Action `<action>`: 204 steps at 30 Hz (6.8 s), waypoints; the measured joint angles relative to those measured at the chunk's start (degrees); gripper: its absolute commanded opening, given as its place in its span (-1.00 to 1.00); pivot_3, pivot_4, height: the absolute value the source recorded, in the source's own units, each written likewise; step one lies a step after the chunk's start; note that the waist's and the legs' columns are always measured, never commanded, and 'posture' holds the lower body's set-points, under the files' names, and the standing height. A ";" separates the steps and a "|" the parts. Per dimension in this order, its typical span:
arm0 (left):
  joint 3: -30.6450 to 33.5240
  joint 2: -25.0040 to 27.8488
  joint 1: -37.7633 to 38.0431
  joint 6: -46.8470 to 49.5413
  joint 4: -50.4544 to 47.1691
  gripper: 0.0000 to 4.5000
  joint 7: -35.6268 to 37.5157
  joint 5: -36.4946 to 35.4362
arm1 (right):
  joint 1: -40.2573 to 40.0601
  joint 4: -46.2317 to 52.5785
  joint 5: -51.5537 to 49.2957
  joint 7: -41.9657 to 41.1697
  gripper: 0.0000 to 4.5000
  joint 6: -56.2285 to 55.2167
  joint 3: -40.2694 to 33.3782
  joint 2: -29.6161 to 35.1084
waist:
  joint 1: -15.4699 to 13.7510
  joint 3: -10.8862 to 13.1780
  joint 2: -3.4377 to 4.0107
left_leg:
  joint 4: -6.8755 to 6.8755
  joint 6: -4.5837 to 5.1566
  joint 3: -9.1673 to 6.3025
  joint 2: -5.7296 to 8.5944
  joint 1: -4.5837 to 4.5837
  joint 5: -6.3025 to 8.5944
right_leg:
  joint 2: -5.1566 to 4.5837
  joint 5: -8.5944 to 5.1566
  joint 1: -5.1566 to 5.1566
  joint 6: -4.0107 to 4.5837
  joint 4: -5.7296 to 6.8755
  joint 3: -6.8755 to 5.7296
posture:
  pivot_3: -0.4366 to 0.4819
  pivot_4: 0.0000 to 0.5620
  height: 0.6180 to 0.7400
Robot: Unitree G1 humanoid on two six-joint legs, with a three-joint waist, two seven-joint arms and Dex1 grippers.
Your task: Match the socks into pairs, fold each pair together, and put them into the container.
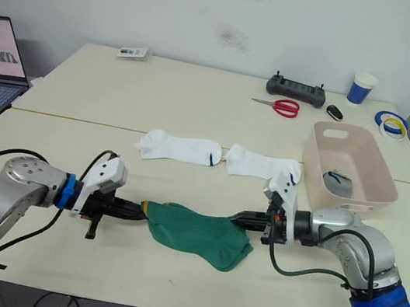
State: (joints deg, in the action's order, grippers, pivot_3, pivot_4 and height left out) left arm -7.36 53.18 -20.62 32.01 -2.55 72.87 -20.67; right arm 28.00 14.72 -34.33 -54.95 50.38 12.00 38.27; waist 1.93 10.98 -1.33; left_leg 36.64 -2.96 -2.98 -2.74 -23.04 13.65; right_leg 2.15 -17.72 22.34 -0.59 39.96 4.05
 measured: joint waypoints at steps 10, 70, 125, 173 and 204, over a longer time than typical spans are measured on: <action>-1.12 -0.34 -2.65 2.49 0.68 -1.00 1.54 0.95 | -0.59 0.86 1.15 -0.68 -0.97 0.93 0.45 0.14 | 0.11 0.00 0.00 | 0.03 0.01 -0.01 0.00 0.01 0.00 | 0.02 0.00 -0.02 0.00 0.01 0.02 | -0.05 -0.47 1.00; 2.31 -6.29 7.45 -33.18 -3.41 0.52 -6.03 12.82 | -10.45 -5.65 33.30 -7.83 -0.06 -53.49 7.70 3.78 | -0.09 0.00 0.00 | 0.21 0.00 0.06 0.04 0.09 0.00 | -0.10 0.11 -0.15 -0.10 0.03 0.07 | -0.05 -0.47 1.00; -0.08 -9.46 5.17 -37.53 5.34 0.54 -7.31 14.56 | -9.29 0.16 6.09 -1.53 -0.99 -13.44 -2.01 -3.61 | -0.07 0.00 0.01 | 0.24 0.00 0.00 0.02 0.11 0.00 | -0.02 0.11 -0.16 -0.10 0.12 0.05 | -0.05 -0.47 1.00; 0.72 -5.96 0.36 -60.35 13.67 -0.99 -5.71 18.77 | -9.52 -1.80 29.52 -8.29 -1.00 -50.76 5.38 2.73 | -0.06 0.00 0.01 | 0.21 0.00 0.06 0.01 0.09 0.00 | -0.02 0.11 -0.13 -0.10 0.07 0.05 | -0.05 -0.47 1.00; -1.22 -5.72 6.55 -59.88 7.72 -0.99 -7.43 20.69 | -11.10 -10.03 34.06 -10.15 -1.00 -61.61 7.13 3.97 | -0.10 0.00 0.01 | 0.24 0.00 0.05 0.01 0.13 0.00 | -0.04 0.14 -0.18 -0.05 0.11 0.07 | -0.05 -0.47 1.00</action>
State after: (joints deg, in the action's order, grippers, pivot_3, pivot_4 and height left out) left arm -8.58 47.46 -14.07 -27.87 5.18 65.44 0.02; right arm 16.90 4.69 -0.27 -65.10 -11.23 19.13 42.24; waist 1.83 10.97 -1.32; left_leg 36.88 -2.96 -2.93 -2.73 -22.91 13.64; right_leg 2.11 -17.58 22.16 -0.64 40.07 4.12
